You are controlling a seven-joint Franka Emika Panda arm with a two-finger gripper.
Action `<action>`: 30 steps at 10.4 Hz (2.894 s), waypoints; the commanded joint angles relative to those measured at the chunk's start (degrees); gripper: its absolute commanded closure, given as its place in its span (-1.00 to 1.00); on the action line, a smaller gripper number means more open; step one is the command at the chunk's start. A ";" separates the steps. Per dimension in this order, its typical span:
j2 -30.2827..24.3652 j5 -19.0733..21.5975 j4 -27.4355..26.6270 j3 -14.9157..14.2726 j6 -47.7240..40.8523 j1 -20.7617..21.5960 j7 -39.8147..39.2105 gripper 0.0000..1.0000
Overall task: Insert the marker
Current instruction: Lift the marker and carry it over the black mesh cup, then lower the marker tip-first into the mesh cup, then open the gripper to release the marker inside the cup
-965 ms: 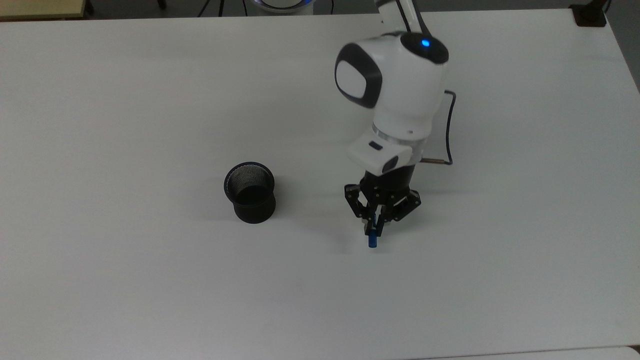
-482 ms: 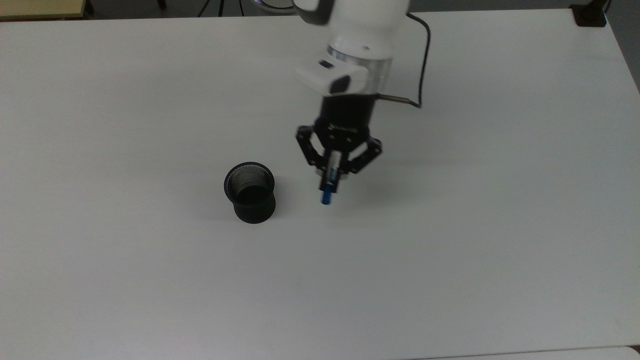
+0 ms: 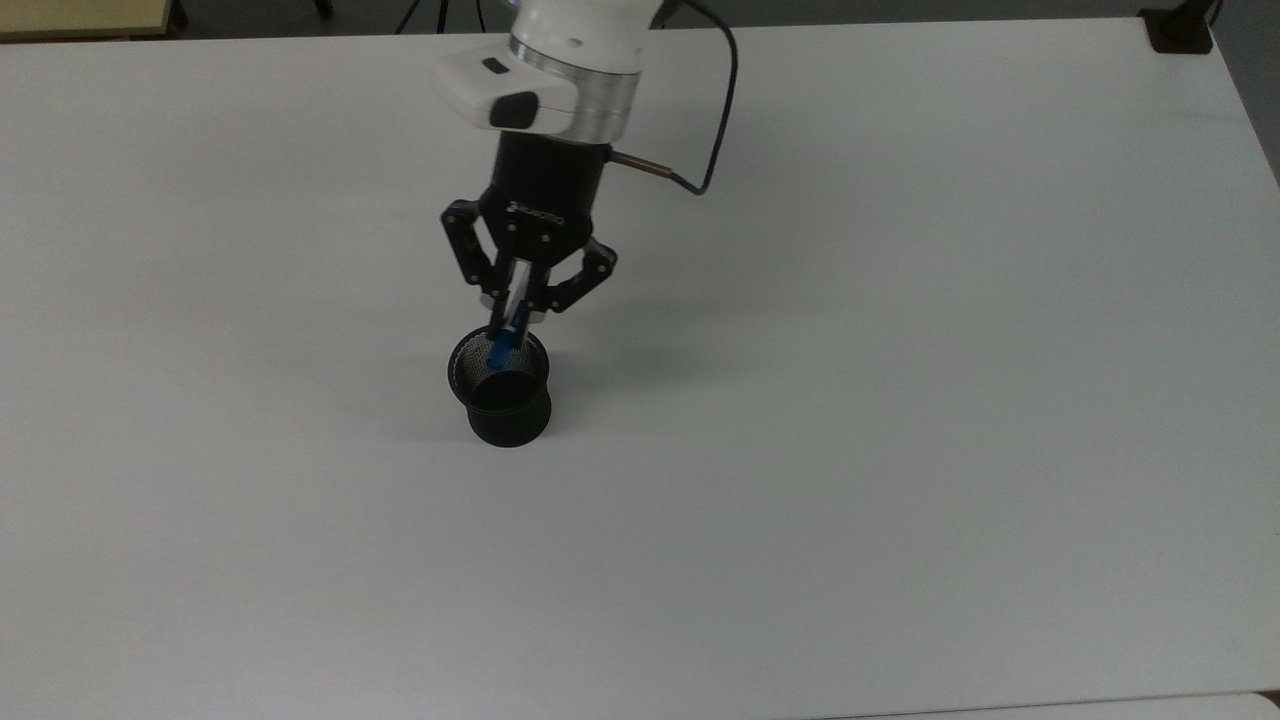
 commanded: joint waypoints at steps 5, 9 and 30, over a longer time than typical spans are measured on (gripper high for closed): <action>-2.06 -1.59 -11.01 -0.47 27.30 -6.99 2.65 0.88; 2.77 -3.69 -8.65 -1.60 32.32 -6.99 2.75 0.87; 8.41 -7.65 -3.54 -1.35 31.72 -5.85 2.84 -0.96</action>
